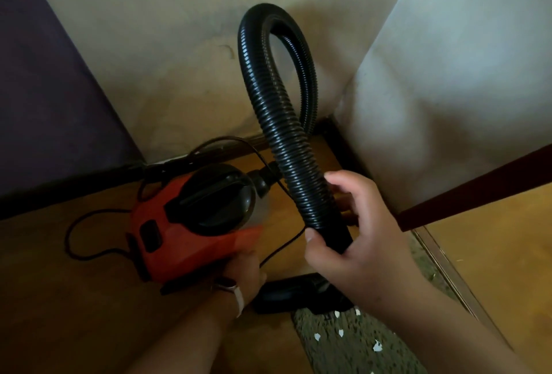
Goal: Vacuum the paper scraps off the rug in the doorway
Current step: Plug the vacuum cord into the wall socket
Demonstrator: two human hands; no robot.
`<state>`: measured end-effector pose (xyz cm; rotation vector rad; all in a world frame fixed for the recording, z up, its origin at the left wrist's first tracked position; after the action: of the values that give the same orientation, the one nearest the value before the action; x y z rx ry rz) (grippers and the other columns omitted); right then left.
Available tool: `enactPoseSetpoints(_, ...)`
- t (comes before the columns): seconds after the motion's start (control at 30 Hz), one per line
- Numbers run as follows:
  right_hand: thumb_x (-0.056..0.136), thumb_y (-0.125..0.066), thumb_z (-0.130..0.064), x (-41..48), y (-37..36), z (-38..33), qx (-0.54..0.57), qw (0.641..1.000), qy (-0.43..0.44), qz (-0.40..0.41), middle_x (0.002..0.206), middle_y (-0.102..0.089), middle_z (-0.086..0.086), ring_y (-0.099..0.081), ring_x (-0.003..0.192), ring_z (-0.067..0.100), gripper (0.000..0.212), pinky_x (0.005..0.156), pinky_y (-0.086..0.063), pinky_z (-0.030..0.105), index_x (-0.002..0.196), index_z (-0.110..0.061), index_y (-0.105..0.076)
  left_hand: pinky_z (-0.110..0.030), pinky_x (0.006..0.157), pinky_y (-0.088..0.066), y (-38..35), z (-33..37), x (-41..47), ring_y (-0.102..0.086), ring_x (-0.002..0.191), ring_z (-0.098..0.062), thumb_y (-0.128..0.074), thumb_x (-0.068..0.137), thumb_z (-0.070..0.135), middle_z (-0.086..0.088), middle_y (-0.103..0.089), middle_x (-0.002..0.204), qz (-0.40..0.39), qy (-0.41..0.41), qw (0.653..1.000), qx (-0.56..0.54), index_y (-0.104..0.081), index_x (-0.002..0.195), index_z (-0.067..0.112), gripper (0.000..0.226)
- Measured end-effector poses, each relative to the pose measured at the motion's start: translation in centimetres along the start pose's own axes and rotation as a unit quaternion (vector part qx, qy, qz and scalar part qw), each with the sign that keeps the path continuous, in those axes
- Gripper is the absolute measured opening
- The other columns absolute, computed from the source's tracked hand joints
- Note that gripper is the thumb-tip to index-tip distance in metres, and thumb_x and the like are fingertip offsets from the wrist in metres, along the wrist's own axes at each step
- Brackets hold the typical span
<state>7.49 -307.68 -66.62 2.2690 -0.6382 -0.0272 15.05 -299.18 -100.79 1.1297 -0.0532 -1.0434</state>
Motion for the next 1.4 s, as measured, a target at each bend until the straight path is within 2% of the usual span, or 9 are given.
enactPoseSetpoints(0.23, 0.078, -0.076, -0.029, 0.6, -0.5, 0.2, 0.006, 0.997, -0.067, -0.025, 0.115, -0.043, -0.038, -0.046, 0.110, -0.014, 0.061, 0.079, -0.042, 0.007, 0.117, -0.055, -0.036, -0.038, 0.074, -0.055, 9.3, 2.0, -7.5, -0.063, 0.078, -0.004, -0.054, 0.089, 0.029, 0.010, -0.068, 0.085, 0.008, -0.036, 0.981, -0.188, -0.068, 0.088, 0.025, 0.015)
enactPoseSetpoints(0.37, 0.080, -0.077, -0.028, 1.0, -1.7, -0.3, -0.022, 0.995, -0.093, -0.032, 0.108, -0.041, -0.033, -0.046, 0.100, -0.008, 0.059, 0.081, -0.045, 0.010, 0.130, -0.031, -0.045, -0.006, 0.080, -0.045, 18.3, 3.2, -12.7, -0.058, 0.094, 0.013, -0.059, 0.096, 0.021, 0.026, -0.064, 0.099, 0.082, -0.074, 0.974, -0.196, -0.070, 0.109, 0.033, 0.021)
enactPoseSetpoints(0.43, 0.075, -0.081, -0.019, 1.1, -1.6, -2.0, -0.069, 0.996, -0.051, 0.011, 0.112, -0.038, -0.020, -0.043, 0.105, -0.002, 0.061, 0.090, -0.045, 0.010, 0.128, -0.018, -0.050, -0.011, 0.081, -0.048, 22.5, 3.4, -15.4, -0.058, 0.096, 0.007, -0.057, 0.098, 0.027, 0.019, -0.064, 0.106, 0.104, -0.089, 0.978, -0.157, -0.067, 0.121, 0.031, 0.026)
enactPoseSetpoints(0.57, 0.073, -0.079, -0.018, 1.5, -3.1, -8.5, -0.166, 0.976, 0.134, 0.035, 0.127, -0.049, 0.009, -0.049, 0.121, 0.029, 0.047, 0.102, -0.045, 0.048, 0.116, -0.011, -0.063, -0.019, 0.072, -0.051, 29.2, 3.3, -19.6, -0.060, 0.084, 0.002, -0.054, 0.098, 0.031, 0.021, -0.062, 0.094, 0.103, -0.096, 0.985, -0.100, -0.065, 0.123, 0.036, 0.028)
enactPoseSetpoints(0.8, 0.096, -0.040, -0.044, 4.1, -7.0, -16.7, -0.196, 0.932, 0.269, -0.146, 0.115, -0.066, -0.011, -0.058, 0.115, 0.010, 0.034, 0.115, -0.033, 0.038, 0.116, -0.031, -0.064, -0.018, 0.062, -0.053, 38.7, 3.6, -25.0, -0.064, 0.070, 0.001, -0.061, 0.095, 0.029, 0.018, -0.068, 0.087, 0.115, -0.071, 0.984, -0.112, -0.071, 0.109, 0.035, 0.019)
enactPoseSetpoints(0.93, 0.102, -0.040, -0.040, 6.5, -6.6, -20.3, -0.108, 0.952, 0.240, -0.154, 0.097, -0.064, -0.005, -0.059, 0.089, 0.015, 0.033, 0.077, -0.049, 0.030, 0.112, -0.021, -0.065, -0.026, 0.058, -0.056, 43.4, 1.8, -27.4, -0.069, 0.064, -0.017, -0.064, 0.094, 0.017, 0.000, -0.073, 0.079, 0.183, -0.041, 0.947, -0.261, -0.072, 0.100, 0.025, 0.013)
enactPoseSetpoints(1.07, 0.103, -0.047, -0.032, 8.3, -4.9, -23.6, 0.007, 0.977, 0.179, -0.112, 0.069, -0.046, -0.013, -0.049, 0.063, 0.005, 0.016, 0.054, -0.034, 0.019, 0.099, -0.023, -0.059, -0.028, 0.056, -0.052, 47.1, -0.9, -29.8, -0.069, 0.069, -0.026, -0.057, 0.095, 0.008, -0.013, -0.071, 0.082, 0.308, -0.040, 0.791, -0.527, -0.066, 0.110, 0.018, 0.020)
enactPoseSetpoints(1.13, 0.103, -0.047, -0.032, 9.2, -4.5, -24.5, 0.058, 0.986, 0.126, -0.094, 0.060, -0.043, -0.009, -0.047, 0.055, 0.005, 0.017, 0.051, -0.032, 0.020, 0.087, -0.026, -0.050, -0.030, 0.059, -0.052, 47.4, -1.5, -30.3, -0.067, 0.071, -0.024, -0.053, 0.098, 0.008, -0.011, -0.070, 0.085, 0.346, -0.021, 0.754, -0.557, -0.060, 0.116, 0.017, 0.022)
enactPoseSetpoints(1.4, 0.098, -0.052, -0.029, 12.0, -4.0, -29.5, 0.294, 0.954, -0.015, -0.062, 0.051, -0.049, -0.010, -0.044, 0.049, 0.006, 0.022, 0.055, -0.041, 0.030, 0.084, -0.015, -0.060, -0.037, 0.099, -0.051, 44.8, 4.8, -28.7, -0.065, 0.112, -0.024, -0.040, 0.105, 0.029, -0.008, -0.071, 0.115, 0.228, -0.130, 0.823, -0.503, -0.065, 0.118, 0.011, 0.034)
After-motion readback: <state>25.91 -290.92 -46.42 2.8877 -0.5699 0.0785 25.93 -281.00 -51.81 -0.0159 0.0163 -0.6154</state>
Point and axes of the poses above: each hand's wrist, its own x-axis towards the middle knuckle, its own y-axis out of the back of the hand, z = x × y, the point moved 8 cm from there along x, towards the middle knuckle
